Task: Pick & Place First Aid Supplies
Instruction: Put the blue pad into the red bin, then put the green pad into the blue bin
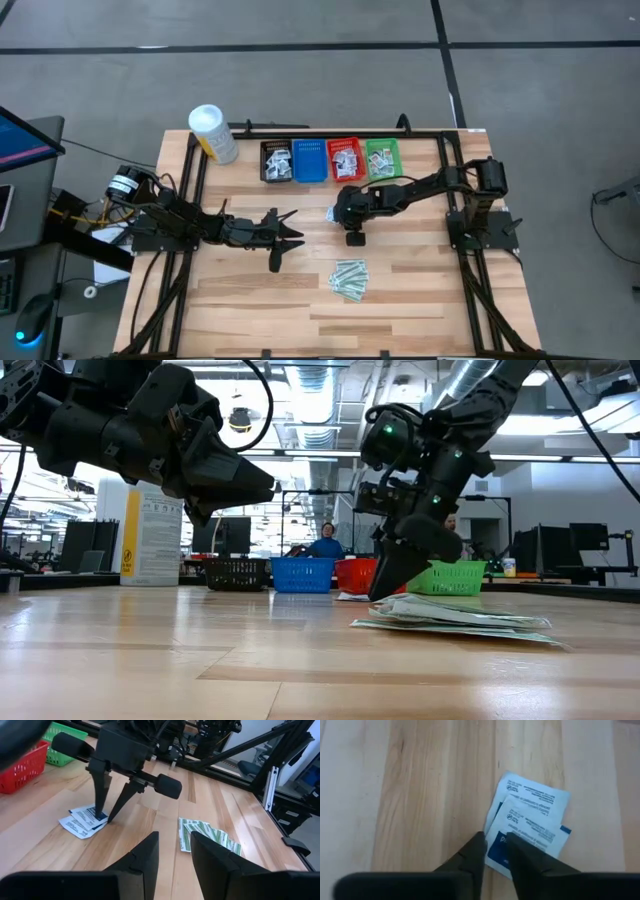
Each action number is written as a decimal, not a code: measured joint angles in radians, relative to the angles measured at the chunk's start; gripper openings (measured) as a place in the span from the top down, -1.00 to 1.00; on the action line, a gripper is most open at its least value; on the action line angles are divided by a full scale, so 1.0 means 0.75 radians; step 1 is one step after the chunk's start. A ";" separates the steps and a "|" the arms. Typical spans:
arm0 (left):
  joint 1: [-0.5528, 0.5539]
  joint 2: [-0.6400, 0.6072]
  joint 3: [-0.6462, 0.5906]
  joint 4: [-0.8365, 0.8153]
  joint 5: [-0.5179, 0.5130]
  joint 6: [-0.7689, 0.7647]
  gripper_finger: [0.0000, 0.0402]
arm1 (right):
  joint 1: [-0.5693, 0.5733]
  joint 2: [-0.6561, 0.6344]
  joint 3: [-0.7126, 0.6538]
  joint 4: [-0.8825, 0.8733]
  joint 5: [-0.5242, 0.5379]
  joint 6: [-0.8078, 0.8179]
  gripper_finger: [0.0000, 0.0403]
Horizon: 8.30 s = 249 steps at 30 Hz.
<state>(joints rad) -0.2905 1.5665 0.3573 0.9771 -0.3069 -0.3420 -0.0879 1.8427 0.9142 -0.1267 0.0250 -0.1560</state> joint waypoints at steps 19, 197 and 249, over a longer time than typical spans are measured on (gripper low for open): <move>0.000 0.000 0.000 0.001 0.000 0.001 0.44 | 0.016 -0.093 -0.008 -0.049 0.018 0.034 0.98; 0.001 0.000 0.000 -0.016 -0.010 0.002 0.44 | 0.235 -0.417 -0.008 -0.079 0.064 -0.084 1.00; 0.000 0.000 0.001 -0.015 -0.020 -0.017 0.44 | -0.332 -0.236 -0.004 0.369 0.247 0.224 0.49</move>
<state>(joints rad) -0.2905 1.5664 0.3576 0.9658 -0.3217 -0.3546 -0.3372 1.6657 0.9112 0.1503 0.2104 0.0117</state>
